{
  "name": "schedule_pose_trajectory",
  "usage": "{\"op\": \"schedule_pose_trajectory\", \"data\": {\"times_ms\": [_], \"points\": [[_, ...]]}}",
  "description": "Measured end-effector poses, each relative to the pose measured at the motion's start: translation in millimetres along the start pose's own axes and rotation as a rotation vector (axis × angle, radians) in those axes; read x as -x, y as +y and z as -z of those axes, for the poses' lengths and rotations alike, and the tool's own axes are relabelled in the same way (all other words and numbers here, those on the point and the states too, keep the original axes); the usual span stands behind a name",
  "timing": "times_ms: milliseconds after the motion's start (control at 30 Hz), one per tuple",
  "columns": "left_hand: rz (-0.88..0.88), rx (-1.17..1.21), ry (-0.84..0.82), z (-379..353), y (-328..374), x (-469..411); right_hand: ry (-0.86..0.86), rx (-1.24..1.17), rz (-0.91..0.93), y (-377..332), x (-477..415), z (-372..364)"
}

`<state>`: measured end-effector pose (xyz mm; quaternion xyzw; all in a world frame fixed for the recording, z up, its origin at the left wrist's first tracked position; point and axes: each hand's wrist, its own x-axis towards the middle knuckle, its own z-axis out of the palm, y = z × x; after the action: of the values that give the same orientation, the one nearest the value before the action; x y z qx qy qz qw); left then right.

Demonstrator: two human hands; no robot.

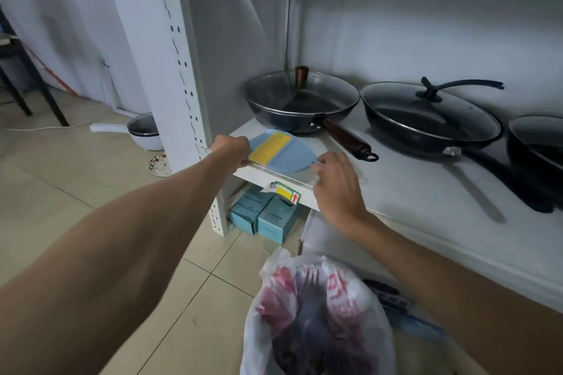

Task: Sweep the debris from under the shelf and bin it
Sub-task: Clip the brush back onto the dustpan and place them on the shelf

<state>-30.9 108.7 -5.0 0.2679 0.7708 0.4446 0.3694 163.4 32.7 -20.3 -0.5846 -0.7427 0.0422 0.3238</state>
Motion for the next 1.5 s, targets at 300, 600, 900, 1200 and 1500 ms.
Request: {"op": "schedule_pose_trajectory", "data": {"times_ms": [300, 600, 900, 1200, 1500], "points": [[0.012, 0.001, 0.028, 1.8, -4.2, -16.0, 0.062, 0.060, -0.013, -5.6, -31.5, -13.2], [0.066, 0.023, -0.051, 7.3, -5.5, -8.3, 0.032, 0.048, -0.054, -11.8, -25.1, -6.6], [0.147, 0.126, -0.239, 7.9, -45.8, 0.0, -0.021, 0.167, -0.115, -10.9, -8.1, -6.0], [0.170, 0.149, -0.286, 11.5, -47.6, 25.1, 0.013, 0.227, -0.060, 12.0, -1.9, -13.2], [0.275, 0.328, -0.453, 17.1, -49.0, 31.4, -0.073, -0.243, -0.316, 29.1, -18.0, -2.9]]}}
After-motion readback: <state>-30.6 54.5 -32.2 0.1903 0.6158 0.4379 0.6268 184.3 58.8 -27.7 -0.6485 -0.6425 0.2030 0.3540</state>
